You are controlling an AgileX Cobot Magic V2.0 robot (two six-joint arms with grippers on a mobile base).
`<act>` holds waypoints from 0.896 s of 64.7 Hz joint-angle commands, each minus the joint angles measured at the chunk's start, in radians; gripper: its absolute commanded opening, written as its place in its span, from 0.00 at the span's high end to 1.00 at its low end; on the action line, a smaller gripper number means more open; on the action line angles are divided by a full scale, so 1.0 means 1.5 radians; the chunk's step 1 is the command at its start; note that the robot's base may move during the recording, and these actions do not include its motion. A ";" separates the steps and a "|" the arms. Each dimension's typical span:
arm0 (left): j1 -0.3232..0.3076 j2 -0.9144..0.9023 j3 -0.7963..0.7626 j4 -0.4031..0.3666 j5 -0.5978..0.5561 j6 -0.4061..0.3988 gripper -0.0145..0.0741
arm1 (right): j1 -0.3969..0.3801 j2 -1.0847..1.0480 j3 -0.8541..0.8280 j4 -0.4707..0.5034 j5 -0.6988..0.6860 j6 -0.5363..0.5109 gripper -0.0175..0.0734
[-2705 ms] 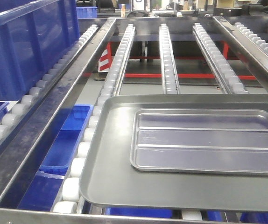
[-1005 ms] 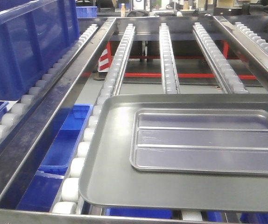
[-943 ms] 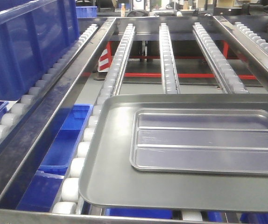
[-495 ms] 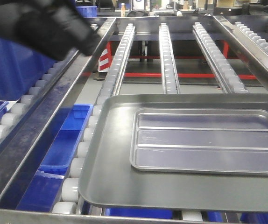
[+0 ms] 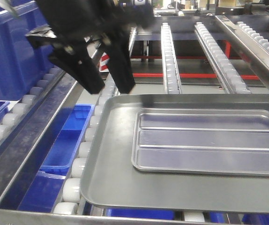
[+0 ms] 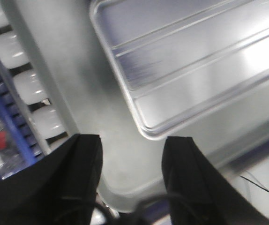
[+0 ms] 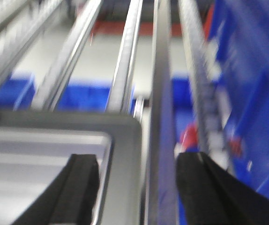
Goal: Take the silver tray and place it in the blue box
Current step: 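Lower both grippers onto the near edges of the top silver tray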
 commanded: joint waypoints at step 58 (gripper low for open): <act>-0.038 0.161 -0.174 0.094 -0.004 -0.252 0.58 | 0.100 0.707 -0.377 -0.001 0.221 0.113 0.25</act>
